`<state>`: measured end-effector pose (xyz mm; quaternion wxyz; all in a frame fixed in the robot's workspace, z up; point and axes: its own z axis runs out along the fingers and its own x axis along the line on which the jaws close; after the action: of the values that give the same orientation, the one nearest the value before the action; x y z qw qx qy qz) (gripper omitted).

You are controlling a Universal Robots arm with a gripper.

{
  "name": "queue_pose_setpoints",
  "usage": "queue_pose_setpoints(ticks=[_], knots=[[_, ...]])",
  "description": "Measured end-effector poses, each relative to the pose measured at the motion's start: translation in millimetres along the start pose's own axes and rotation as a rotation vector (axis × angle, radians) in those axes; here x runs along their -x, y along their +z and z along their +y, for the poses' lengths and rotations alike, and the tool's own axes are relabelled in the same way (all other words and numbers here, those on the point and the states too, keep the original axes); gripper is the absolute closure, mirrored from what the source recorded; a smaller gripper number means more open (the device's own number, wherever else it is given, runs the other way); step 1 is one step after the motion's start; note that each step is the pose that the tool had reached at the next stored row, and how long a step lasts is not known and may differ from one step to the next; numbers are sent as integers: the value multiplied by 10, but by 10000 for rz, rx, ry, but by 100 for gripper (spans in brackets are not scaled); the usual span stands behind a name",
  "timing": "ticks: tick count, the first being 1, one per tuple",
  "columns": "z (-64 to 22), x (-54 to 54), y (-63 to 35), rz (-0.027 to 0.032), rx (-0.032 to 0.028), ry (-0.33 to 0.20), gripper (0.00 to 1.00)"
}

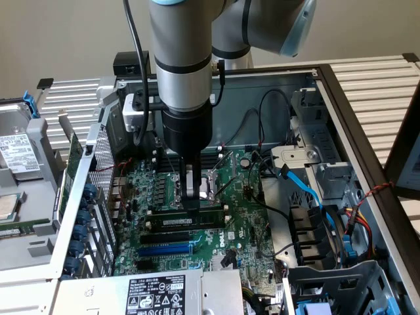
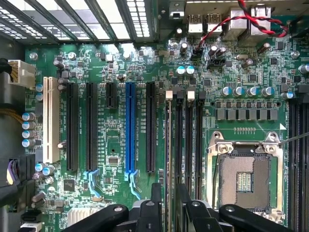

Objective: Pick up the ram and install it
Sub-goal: 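Insert the ram into the slot, then press down the ram until it locks into place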

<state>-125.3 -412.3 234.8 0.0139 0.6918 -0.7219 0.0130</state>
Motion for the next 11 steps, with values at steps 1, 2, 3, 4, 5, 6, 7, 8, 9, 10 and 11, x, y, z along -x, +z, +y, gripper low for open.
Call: queue_pose_setpoints(ticks=[1,2,3,4,5,6,7,8,9,10,11], knots=[[0,-1,-7,0,0,0,73],[0,-2,-10,-2,0,1,73],[0,-2,-12,-4,-1,0,73],[0,-4,-13,-6,-1,0,73],[0,-6,-16,-6,0,1,73],[0,-7,-17,-7,0,2,73],[-1,-9,-20,-7,2,4,73],[0,-10,-25,-6,4,5,73],[0,-11,-31,-5,8,6,73],[0,-11,-38,-6,9,6,73],[0,-11,-46,-6,10,7,73]])
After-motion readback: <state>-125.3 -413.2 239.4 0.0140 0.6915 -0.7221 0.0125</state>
